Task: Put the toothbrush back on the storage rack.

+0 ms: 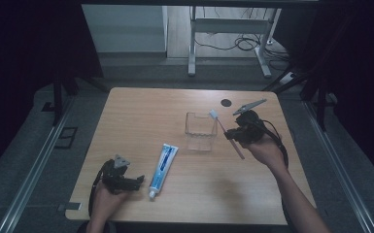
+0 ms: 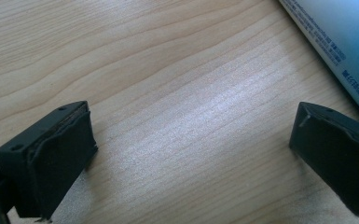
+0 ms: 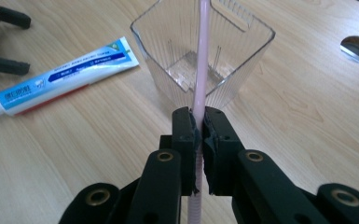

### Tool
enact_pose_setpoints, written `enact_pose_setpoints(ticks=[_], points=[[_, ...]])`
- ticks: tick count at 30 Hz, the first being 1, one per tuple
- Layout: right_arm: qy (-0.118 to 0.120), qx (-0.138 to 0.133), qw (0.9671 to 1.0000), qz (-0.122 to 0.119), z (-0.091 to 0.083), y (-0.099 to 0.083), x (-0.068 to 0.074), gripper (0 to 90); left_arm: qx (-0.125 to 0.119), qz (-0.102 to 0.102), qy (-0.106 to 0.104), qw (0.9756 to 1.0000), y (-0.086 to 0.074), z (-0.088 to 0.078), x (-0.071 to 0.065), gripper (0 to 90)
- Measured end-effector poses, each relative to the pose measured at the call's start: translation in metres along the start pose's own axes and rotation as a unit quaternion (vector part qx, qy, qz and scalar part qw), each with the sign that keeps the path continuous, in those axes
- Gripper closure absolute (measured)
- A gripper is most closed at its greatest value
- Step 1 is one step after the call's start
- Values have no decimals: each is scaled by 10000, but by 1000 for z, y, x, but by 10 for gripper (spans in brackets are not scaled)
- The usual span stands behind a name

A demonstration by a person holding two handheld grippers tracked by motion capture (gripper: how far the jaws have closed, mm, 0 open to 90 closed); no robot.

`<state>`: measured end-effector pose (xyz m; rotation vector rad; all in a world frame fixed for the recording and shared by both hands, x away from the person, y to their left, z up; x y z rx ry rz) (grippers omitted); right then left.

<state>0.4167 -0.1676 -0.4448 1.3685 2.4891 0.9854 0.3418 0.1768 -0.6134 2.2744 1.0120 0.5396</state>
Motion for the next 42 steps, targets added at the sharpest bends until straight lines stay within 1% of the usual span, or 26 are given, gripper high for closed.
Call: enact_pose_setpoints(ticks=[6, 15, 21, 28, 36, 42], points=[[13, -125, 9999, 56, 5, 9, 1, 833, 1, 2, -5, 10000, 0, 0, 0, 0], [23, -269, 9996, 60, 13, 21, 3, 833, -2, -1, -4, 10000, 0, 0, 0, 0], [74, -419, 9990, 97, 16, 30, 5, 833, -3, -2, -7, 10000, 0, 0, 0, 0], [150, -579, 9981, 148, 19, 39, 9, 833, -2, 0, -8, 10000, 0, 0, 0, 0], [256, -805, 9961, 263, 22, 53, 13, 834, 3, 3, -8, 10000, 0, 0, 0, 0], [305, -899, 9950, 307, 25, 61, 16, 835, 17, 20, -9, 10000, 0, 0, 0, 0]])
Point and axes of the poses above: each handheld gripper's, and its own axes: z roughly forward along the jaws, y roughly out of its top, x roughly to its left, the point moved 9 cm from there along z, roughly forward along the jaws, and after that the axes turned 13 degrees about z, right-handed, at the moved point
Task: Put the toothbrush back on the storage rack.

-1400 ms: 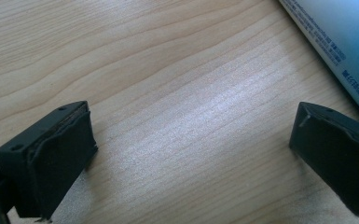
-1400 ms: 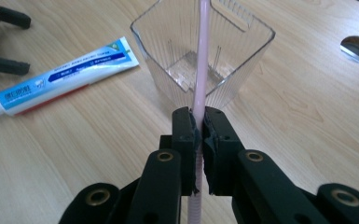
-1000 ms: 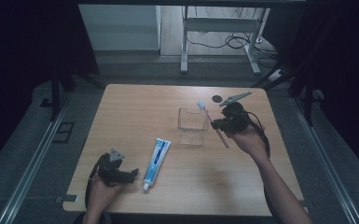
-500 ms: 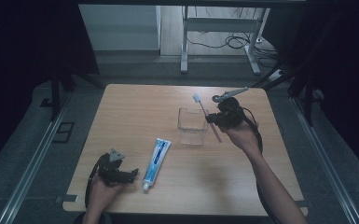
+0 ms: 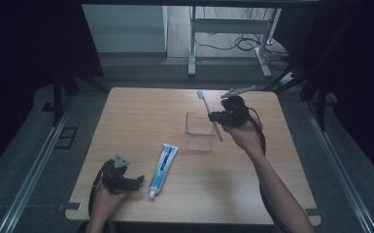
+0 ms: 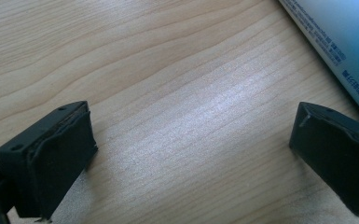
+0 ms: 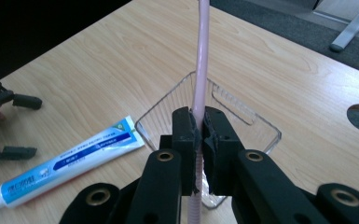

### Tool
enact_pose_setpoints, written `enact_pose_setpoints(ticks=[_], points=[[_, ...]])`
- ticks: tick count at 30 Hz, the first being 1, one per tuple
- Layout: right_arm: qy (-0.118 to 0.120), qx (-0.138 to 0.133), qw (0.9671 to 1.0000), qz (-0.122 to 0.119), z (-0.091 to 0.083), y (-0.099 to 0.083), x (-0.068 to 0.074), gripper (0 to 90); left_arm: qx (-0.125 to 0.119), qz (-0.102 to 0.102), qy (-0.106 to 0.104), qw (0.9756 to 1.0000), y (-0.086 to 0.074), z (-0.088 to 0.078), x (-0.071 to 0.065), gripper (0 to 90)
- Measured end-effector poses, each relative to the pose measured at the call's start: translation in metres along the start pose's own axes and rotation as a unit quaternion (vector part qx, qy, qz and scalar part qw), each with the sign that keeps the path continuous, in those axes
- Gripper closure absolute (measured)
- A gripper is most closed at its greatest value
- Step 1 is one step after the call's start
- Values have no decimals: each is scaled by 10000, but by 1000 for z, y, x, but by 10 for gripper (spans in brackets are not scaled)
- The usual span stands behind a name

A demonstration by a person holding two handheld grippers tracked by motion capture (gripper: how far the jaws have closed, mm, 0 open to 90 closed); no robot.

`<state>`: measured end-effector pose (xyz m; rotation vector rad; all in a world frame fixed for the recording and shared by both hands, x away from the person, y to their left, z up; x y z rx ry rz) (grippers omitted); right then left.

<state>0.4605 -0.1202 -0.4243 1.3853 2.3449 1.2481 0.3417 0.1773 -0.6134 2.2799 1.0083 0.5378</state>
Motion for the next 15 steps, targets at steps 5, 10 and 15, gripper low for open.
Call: enact_pose_setpoints(ticks=[5, 10, 15], points=[[6, -84, 10000, 28, 4, 7, 3, 834, 6, 5, -1, 10000, 0, 0, 0, 0], [-3, -188, 9998, 51, 8, 13, 4, 835, 6, 3, -1, 10000, 0, 0, 0, 0], [-25, -289, 9996, 72, 14, 18, 3, 834, 5, 4, 2, 10000, 0, 0, 0, 0]])
Point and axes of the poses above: each handheld gripper's, and its own axes: z roughly forward along the jaws, y roughly out of its top, x roughly to its left, the point moved 9 cm from there along z, roughly forward along the jaws, and after that the axes turned 13 degrees about z, right-handed, at the moved point
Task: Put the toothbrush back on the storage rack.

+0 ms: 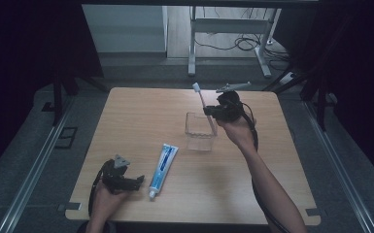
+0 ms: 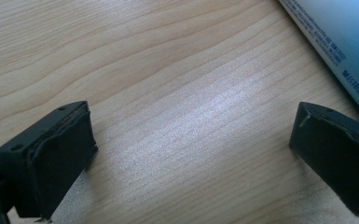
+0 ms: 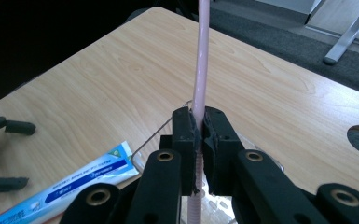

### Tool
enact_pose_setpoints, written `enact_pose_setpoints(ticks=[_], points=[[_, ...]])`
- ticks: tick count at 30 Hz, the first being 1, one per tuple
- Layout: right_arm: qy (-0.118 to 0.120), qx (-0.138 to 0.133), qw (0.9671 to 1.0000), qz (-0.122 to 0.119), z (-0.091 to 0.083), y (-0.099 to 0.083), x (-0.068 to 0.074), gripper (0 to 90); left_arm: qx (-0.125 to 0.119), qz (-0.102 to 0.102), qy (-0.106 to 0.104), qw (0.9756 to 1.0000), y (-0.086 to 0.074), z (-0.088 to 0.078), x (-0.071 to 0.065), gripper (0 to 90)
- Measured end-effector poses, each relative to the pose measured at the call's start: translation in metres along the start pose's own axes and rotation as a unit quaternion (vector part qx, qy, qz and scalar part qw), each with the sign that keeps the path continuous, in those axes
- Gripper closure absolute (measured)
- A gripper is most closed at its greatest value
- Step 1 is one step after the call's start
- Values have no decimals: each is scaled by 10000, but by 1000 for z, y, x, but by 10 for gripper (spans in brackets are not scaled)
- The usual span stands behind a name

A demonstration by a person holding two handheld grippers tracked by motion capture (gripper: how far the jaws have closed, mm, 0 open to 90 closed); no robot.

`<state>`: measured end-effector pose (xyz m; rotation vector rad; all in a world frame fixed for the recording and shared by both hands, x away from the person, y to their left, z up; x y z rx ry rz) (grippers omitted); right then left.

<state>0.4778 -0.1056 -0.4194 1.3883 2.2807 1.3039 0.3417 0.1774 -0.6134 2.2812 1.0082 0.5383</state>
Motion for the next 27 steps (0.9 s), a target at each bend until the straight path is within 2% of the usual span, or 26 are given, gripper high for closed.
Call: enact_pose_setpoints(ticks=[11, 27], points=[[-98, -114, 9999, -8, 16, 0, -5, 835, 27, 19, -6, 10000, -1, 0, 0, 0], [-304, -14, 9995, -39, 40, -16, -18, 832, 24, 18, -14, 10000, 0, 0, 0, 0]])
Point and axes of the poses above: each handheld gripper's, and its own axes: z roughly forward along the jaws, y roughly out of its top, x roughly to its left, the point moved 9 cm from there along z, roughly forward along the jaws, and after that the axes turned 13 degrees about z, right-handed, at the moved point
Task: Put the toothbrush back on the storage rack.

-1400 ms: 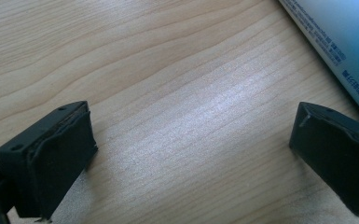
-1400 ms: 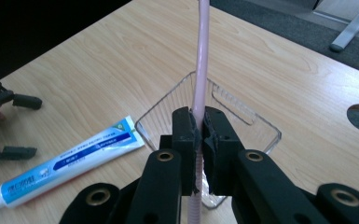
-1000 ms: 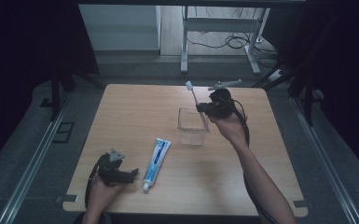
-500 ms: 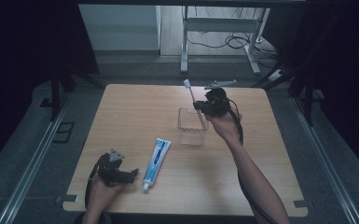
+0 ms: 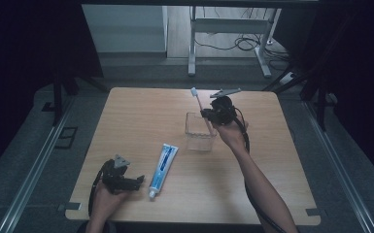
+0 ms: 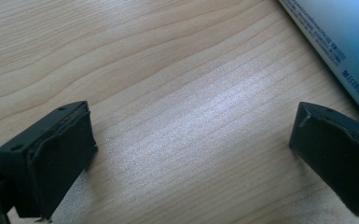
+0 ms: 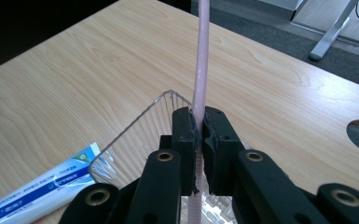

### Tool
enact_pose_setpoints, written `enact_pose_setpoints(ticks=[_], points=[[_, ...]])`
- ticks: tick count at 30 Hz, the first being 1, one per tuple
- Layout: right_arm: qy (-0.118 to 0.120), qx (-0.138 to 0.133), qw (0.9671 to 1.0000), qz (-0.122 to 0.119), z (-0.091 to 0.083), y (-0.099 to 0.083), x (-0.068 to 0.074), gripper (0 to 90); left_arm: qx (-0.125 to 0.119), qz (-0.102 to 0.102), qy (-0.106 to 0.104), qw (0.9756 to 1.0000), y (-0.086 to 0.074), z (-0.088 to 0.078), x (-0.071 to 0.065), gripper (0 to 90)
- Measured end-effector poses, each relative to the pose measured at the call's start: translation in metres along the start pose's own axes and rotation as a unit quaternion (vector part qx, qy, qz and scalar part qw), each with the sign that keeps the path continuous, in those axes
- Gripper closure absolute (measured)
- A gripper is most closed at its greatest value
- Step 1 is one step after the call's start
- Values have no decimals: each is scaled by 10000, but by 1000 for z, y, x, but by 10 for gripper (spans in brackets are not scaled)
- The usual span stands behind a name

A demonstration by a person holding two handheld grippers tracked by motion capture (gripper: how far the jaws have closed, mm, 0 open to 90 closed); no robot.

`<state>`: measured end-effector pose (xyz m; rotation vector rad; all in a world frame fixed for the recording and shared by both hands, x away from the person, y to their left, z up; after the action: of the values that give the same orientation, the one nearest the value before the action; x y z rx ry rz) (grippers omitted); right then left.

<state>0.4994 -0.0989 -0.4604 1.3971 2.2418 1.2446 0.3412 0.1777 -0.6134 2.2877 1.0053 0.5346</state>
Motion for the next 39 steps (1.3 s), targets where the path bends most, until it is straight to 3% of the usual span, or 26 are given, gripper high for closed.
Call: enact_pose_setpoints(ticks=[22, 39], points=[[-124, 458, 9987, -190, 34, -28, -8, 829, -2, -2, 4, 10000, 0, 0, 0, 0], [-177, 635, 9970, -407, 46, -38, -6, 825, 2, 2, 7, 10000, 0, 0, 0, 0]])
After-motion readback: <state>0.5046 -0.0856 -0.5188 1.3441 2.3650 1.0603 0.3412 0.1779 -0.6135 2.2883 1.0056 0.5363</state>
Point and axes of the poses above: each handheld gripper's, and its own axes: z roughly forward along the jaws, y roughly out of its top, x roughly to its left, the point moved 9 cm from there along z, roughly forward along the jaws, and after that the axes turned 13 degrees about z, right-handed, at the moved point
